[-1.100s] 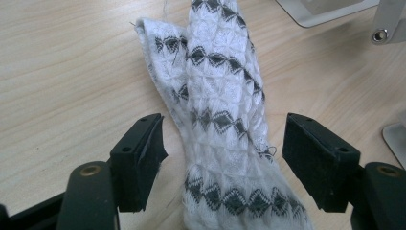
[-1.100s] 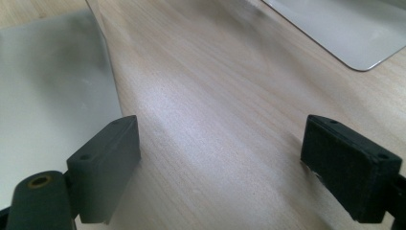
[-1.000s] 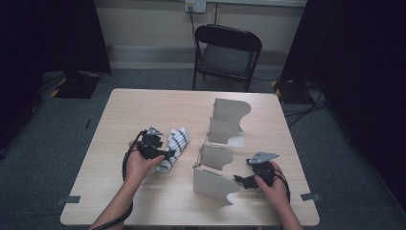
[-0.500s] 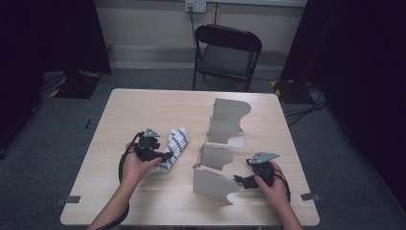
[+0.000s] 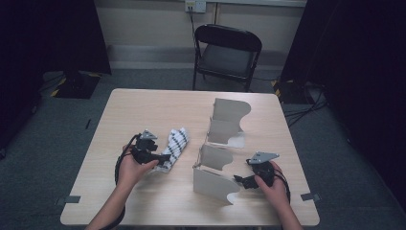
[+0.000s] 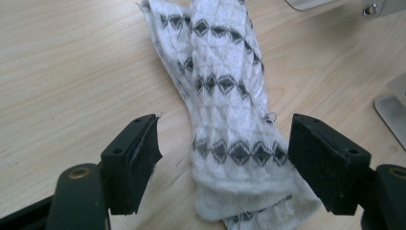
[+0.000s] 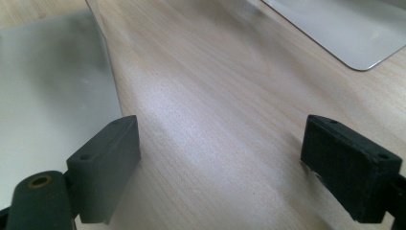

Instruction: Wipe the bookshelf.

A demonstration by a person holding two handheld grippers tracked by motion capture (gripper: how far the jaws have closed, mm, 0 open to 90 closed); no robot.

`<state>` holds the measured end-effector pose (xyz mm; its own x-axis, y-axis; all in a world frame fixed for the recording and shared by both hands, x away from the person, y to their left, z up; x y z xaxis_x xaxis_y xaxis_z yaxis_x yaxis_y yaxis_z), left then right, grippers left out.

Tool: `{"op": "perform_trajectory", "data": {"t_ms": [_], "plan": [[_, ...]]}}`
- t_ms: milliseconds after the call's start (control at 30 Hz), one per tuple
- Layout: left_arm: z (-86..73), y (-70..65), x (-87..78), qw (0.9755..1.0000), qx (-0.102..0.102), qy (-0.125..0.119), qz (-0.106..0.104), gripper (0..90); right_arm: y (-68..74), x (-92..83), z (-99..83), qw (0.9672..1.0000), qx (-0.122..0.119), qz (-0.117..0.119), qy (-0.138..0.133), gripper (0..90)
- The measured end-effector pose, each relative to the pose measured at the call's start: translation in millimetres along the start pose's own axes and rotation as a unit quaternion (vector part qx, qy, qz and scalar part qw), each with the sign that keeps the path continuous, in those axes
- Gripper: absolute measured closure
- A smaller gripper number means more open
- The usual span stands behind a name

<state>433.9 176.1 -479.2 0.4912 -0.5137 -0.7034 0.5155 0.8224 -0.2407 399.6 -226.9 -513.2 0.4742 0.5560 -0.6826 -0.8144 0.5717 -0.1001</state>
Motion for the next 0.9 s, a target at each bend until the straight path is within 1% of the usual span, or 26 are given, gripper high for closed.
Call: {"op": "perform_trajectory", "data": {"t_ms": [67, 133, 300, 367, 467, 600, 700, 733, 833, 900], "plan": [[-1.4, 0.6, 0.0, 1.0000, -0.001, -0.001, -0.002, 25.6, 0.0, 0.0, 0.0, 1.0000, 0.000, 0.000, 0.000, 12.6], [-2.1, 1.2, -1.3, 1.0000, 0.001, 0.003, -0.002, 25.1, 0.1, 0.0, 0.0, 1.0000, 0.001, -0.001, 0.000, 12.6], [-4.1, 0.2, -4.7, 0.9999, 0.003, 0.003, -0.012, 23.8, 0.2, -0.1, 0.0, 1.0000, 0.001, -0.001, 0.000, 12.6], [-6.2, 0.6, -6.9, 0.9998, 0.008, 0.008, -0.015, 23.4, 0.2, -0.1, 0.0, 1.0000, 0.001, -0.001, 0.000, 12.6], [-9.5, 1.8, -9.6, 0.9998, 0.013, 0.008, -0.015, 23.1, 0.2, -0.1, 0.0, 1.0000, 0.001, -0.001, 0.000, 12.6], [-16.0, 5.4, -12.4, 0.9997, 0.011, 0.012, -0.017, 23.1, 0.4, -0.2, -0.1, 1.0000, 0.002, -0.001, 0.000, 12.6], [-20.7, 7.9, -14.3, 0.9998, 0.012, 0.010, -0.012, 23.1, 0.5, -0.2, -0.1, 1.0000, 0.002, -0.002, 0.000, 12.6], [-21.9, 8.6, -15.5, 0.9998, 0.015, 0.012, -0.008, 23.1, 0.4, -0.2, -0.2, 1.0000, 0.002, -0.002, 0.000, 12.6], [-25.4, 10.2, -17.8, 0.9997, 0.012, 0.014, -0.014, 23.1, 0.5, -0.3, -0.2, 1.0000, 0.002, -0.002, 0.000, 12.6], [-27.4, 12.0, -20.1, 0.9996, 0.015, 0.016, -0.015, 23.1, 0.6, -0.3, -0.2, 1.0000, 0.003, -0.002, 0.000, 12.6]]}}
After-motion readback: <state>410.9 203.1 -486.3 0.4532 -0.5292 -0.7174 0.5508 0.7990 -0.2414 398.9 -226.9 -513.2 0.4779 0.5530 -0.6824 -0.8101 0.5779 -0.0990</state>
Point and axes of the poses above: each handheld gripper's, and its own axes: x roughly forward along the jaws, z roughly out of its top, y roughly to its left, the point moved 2 cm from there along x, roughly forward along the jaws, and after that the axes turned 8 degrees about -x, right-handed, at the moved point
